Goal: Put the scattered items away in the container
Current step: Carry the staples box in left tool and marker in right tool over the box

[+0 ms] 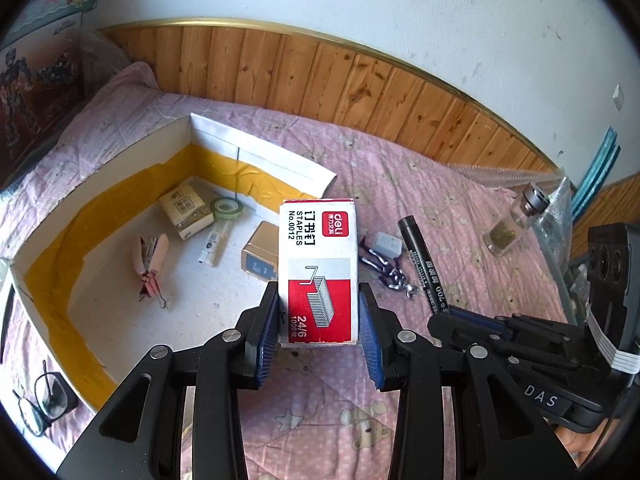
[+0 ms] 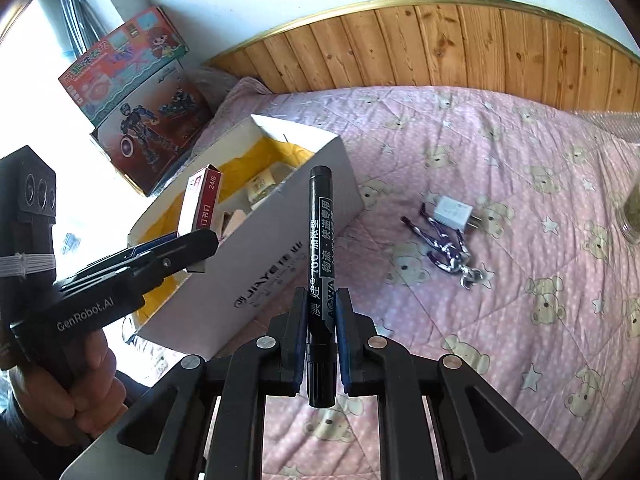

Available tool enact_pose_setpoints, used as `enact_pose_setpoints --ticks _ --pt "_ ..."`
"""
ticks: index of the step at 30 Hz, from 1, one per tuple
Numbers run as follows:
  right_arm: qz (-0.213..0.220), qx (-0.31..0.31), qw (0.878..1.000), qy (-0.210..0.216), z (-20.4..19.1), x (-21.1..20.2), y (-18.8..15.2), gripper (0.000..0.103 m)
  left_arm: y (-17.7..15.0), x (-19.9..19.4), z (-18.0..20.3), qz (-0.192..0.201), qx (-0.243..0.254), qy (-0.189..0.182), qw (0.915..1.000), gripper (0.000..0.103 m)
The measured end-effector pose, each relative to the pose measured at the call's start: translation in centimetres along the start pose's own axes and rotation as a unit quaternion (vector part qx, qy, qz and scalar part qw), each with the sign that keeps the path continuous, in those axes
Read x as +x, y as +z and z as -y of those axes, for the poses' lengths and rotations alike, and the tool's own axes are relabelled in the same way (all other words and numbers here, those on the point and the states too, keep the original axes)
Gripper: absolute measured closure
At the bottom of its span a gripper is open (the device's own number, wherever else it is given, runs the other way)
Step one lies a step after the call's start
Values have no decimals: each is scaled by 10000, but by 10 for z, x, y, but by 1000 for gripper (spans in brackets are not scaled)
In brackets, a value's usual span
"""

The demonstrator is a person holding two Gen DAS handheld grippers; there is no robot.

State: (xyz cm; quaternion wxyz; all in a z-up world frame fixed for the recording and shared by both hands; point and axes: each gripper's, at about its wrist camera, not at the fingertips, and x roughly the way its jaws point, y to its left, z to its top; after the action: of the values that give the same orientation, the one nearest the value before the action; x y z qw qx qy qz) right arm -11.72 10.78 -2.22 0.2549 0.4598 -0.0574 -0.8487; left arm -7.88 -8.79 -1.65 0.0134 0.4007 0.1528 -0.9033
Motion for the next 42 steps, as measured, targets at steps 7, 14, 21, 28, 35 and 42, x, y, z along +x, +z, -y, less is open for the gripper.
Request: enact_pose_setpoints --ticks 7,14,21,28,35,42 --pt "121 -208 9996 129 -27 -6 3 88 -5 -15 -5 82 22 -38 10000 65" --pt "280 -337 9989 179 -51 -11 8 88 -4 -33 -21 167 -166 -128 9996 65" --pt "475 -471 9975 230 -78 -13 17 88 1 -49 -38 246 -426 -310 9983 65" --pt "632 -515 9962 318 -96 -10 27 89 12 -66 -61 430 -711 -387 9958 65" --pt "728 -521 9951 429 -110 -3 39 89 20 -72 -85 529 -943 -385 9934 65" --pt "728 -574 9947 448 -119 9 44 89 21 -65 -99 446 -1022 -336 9932 65"
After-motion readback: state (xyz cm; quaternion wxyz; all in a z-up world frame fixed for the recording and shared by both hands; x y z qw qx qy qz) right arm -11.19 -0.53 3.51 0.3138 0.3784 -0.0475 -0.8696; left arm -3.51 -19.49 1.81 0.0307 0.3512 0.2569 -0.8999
